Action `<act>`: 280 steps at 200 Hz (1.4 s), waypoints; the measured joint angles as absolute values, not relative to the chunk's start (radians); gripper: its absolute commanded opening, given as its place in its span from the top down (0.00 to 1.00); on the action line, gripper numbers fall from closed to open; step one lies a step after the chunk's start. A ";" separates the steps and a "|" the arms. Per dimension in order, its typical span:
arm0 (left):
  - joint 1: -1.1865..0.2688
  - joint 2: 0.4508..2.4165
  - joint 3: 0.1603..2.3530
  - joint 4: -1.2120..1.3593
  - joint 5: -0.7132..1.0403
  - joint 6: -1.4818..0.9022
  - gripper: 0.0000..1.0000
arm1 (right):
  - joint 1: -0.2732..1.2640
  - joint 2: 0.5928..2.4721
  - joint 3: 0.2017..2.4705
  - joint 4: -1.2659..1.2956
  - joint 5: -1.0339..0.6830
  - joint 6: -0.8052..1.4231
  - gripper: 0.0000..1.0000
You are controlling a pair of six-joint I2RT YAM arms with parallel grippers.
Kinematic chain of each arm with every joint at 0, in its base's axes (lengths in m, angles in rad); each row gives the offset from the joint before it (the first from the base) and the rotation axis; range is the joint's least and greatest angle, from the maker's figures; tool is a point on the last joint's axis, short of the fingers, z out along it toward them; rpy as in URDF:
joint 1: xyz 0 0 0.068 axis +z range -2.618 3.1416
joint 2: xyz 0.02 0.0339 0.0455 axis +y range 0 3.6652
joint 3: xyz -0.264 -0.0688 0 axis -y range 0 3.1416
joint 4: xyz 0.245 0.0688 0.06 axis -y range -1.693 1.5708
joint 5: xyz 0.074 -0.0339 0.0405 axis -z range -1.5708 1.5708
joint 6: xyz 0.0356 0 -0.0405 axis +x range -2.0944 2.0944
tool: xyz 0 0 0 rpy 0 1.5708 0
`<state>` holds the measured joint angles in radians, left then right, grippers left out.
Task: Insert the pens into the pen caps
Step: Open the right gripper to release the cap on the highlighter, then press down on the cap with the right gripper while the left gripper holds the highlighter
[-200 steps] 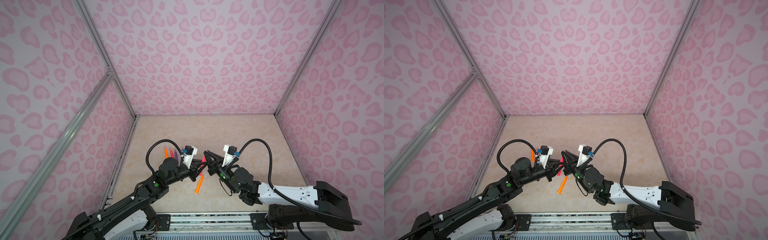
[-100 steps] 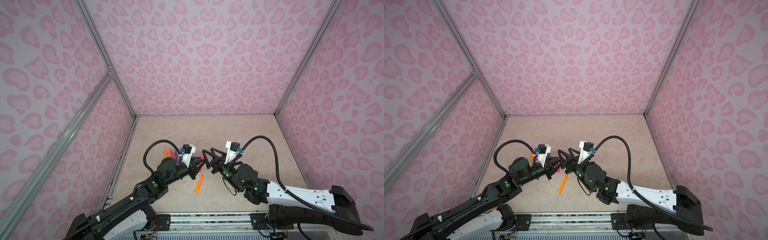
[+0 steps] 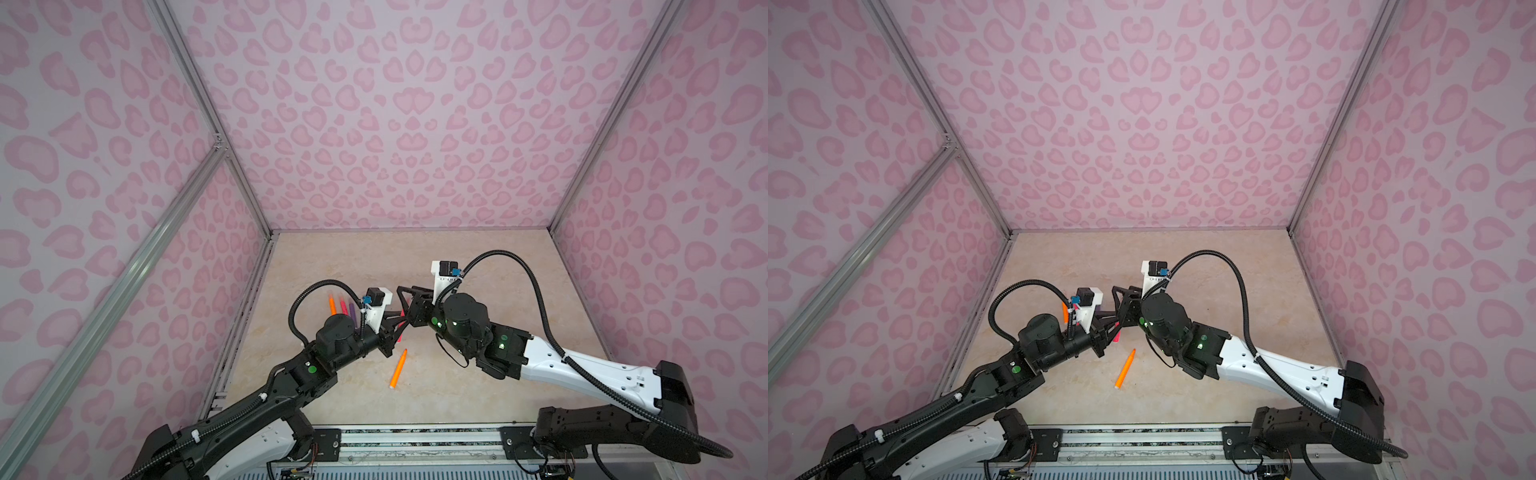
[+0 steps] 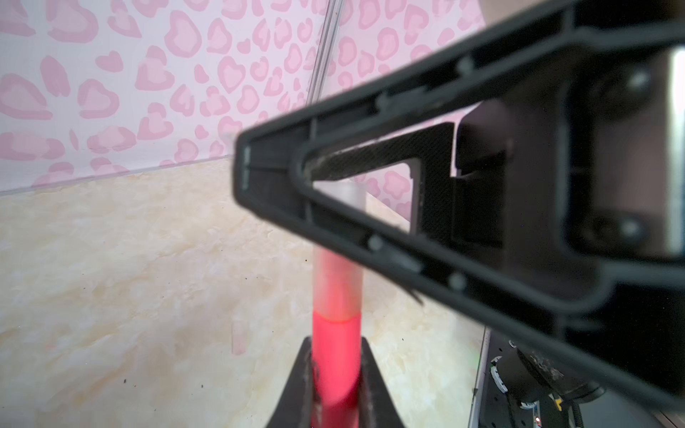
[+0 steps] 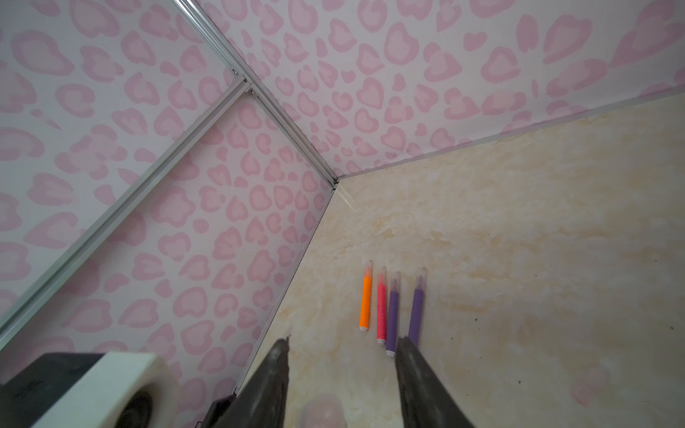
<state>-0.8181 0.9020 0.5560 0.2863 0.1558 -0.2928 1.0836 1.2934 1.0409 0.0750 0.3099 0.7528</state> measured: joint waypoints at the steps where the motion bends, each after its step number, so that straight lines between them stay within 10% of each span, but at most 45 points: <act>1: -0.818 0.902 0.556 0.286 0.155 -0.293 0.97 | 1.084 1.295 1.042 0.073 0.310 0.753 0.60; 280: -0.827 0.927 0.567 0.278 0.147 -0.282 0.97 | 1.052 1.357 1.150 -0.049 0.276 0.722 0.65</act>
